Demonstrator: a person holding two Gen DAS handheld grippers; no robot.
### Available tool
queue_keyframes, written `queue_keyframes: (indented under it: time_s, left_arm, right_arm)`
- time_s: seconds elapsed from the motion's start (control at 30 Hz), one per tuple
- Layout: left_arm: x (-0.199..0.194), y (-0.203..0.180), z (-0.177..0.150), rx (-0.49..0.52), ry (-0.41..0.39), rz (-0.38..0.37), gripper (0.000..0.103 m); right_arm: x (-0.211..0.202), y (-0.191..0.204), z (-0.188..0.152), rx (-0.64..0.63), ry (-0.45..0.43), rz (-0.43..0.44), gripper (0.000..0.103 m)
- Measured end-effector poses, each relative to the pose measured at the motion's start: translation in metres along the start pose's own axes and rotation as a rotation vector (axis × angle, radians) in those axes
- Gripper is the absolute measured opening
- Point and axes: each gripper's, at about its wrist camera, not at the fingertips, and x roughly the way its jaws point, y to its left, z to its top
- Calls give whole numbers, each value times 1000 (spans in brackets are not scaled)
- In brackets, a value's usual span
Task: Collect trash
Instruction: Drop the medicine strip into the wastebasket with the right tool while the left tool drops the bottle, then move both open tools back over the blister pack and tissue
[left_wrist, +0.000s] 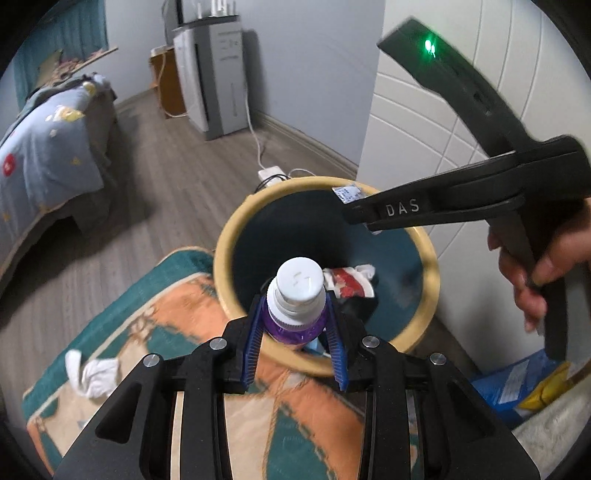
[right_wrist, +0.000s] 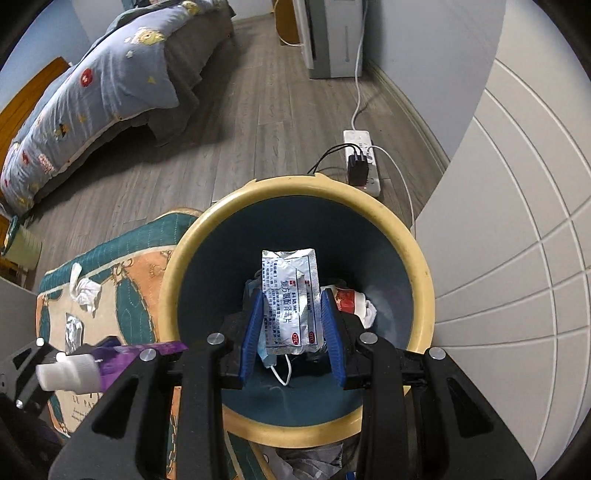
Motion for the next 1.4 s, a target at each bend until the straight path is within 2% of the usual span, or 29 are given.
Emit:
queue_keyframes:
  time_s: [0.07,0.1,0.13,0.17,0.2,0.27,0.33,0.43,0.6,0.73,0.9,1.07,1.23,1.4]
  left_arm:
    - [8,-5,4,22,9,11,34]
    - [11,-6,5,31,7,18,38]
    - [10,-7,4,34,3,21,48]
    - [10,-6,4,31,-5,26,54]
    - [8,-5,4,24,-16,28,64]
    - [4,-4,3,12,-32,31,71]
    - [-1,1,1,-9,-41,56,88]
    - [-10,8,-1,-40,-57,63,93]
    - [-32,32,-11,-98,-55,126,96]
    - [-53,60,-27,-128,-29,199,97]
    - [-89,104,-58,-185,10,288,97]
    - [-120,147,-110,-273,41,416,98]
    - [-126,189,-151,-379,91,470,98]
    - [-117,204,-173,-432,118,425,98]
  right_arm:
    - [1,-4,1,17,3,4,33]
    - [1,-6,2,23,3,4,38]
    - [2,-7,3,29,3,1,49]
    - [1,-10,3,35,-4,0,53]
    - [0,-11,4,39,-10,-3,56]
    - [-1,-13,5,45,-15,-6,59]
    - [-2,-15,5,59,-19,-4,73]
    - [-4,-12,7,67,-30,7,87]
    - [-11,8,9,43,-54,18,97]
    - [-13,31,8,5,-49,30,97]
    - [-20,71,5,-65,-46,42,97]
    - [-29,115,-2,-159,-63,33,97]
    - [-33,153,-14,-239,-95,31,97]
    - [-18,188,-28,-289,-85,28,97]
